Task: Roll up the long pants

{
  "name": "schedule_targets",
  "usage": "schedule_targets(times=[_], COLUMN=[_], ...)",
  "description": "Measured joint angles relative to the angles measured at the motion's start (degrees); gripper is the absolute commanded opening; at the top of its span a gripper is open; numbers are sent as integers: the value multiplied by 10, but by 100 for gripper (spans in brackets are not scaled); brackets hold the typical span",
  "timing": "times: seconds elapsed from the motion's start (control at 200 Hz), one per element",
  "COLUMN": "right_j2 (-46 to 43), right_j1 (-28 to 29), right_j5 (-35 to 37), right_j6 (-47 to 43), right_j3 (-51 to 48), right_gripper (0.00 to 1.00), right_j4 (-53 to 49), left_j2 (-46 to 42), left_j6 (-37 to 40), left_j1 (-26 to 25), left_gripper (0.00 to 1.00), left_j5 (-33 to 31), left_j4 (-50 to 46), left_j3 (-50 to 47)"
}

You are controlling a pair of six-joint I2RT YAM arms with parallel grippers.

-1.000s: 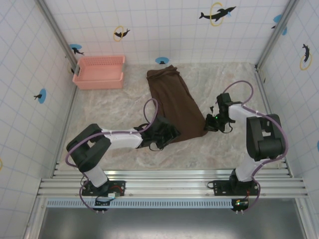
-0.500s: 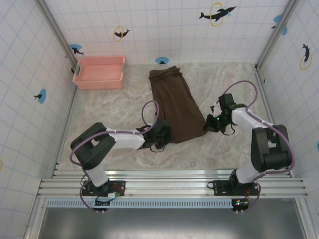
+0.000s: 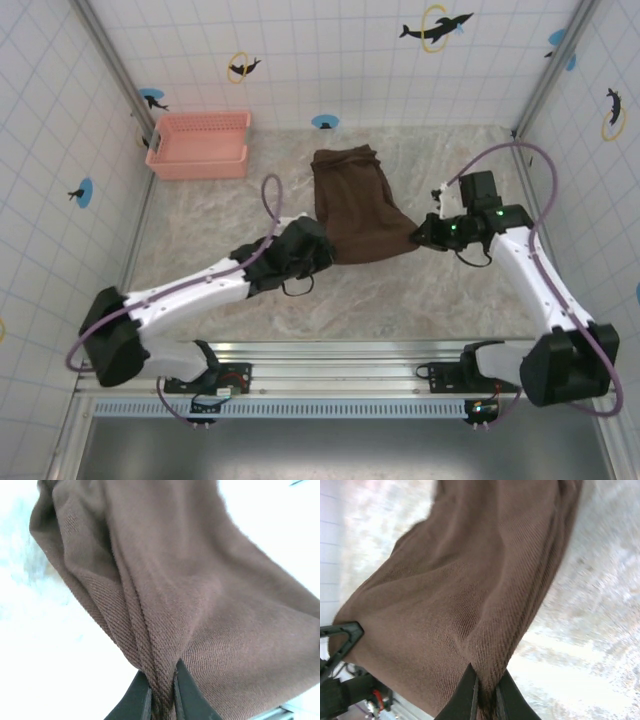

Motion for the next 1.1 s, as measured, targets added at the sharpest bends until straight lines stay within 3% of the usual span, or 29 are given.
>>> schedule_targets(times=[0.175, 0.405, 0.535, 0.706, 0.771, 0.931, 1.096], right_j2=[-67, -24, 5, 35, 56, 164, 365], right_j1=[26, 62, 85, 98, 102, 107, 90], right_j5=[-32, -23, -3, 8, 13, 24, 23], right_j6=[4, 12, 7, 5, 5, 2, 12], right_j3=[174, 450, 521, 545, 547, 592, 781], right_gripper=[0, 0, 0, 0, 0, 0, 0], right_j4=[-43, -62, -69, -82, -81, -73, -83], left_j2=[-105, -38, -4, 22, 38, 127, 321], left_j6=[100, 248, 303, 351, 355, 345, 318], left_j1=[-8, -12, -12, -5, 32, 200, 325], left_gripper=[0, 0, 0, 0, 0, 0, 0], left_j5=[-32, -55, -64, -77, -54, 84, 209], left_j4=[-103, -219, -266, -299, -307, -314, -333], left_j3=[129, 450, 548, 610, 628, 671, 858])
